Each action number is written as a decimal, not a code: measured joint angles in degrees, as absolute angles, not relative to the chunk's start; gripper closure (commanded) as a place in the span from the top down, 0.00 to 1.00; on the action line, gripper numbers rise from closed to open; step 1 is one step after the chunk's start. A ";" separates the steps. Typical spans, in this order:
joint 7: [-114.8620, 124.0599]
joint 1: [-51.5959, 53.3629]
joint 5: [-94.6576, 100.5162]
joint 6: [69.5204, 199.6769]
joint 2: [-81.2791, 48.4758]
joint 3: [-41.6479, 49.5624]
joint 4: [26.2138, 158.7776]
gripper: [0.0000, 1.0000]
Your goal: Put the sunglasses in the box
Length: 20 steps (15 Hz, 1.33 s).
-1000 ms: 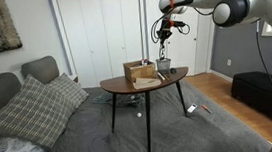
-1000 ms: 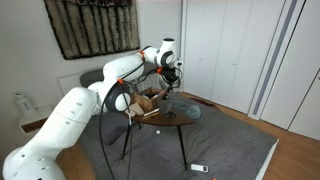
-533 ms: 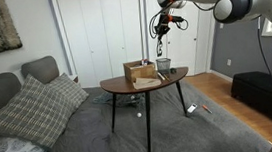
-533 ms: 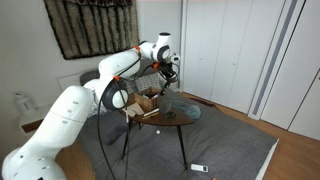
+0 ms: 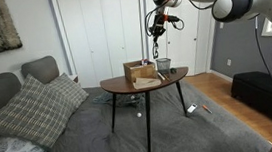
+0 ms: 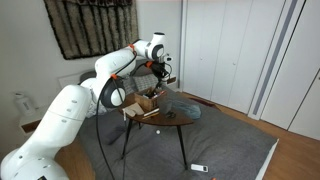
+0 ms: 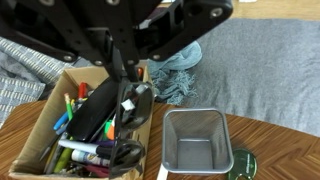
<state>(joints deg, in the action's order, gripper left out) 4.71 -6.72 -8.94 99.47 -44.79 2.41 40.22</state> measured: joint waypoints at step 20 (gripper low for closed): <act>37.99 -7.41 -19.58 107.14 -55.79 -1.24 34.32 0.07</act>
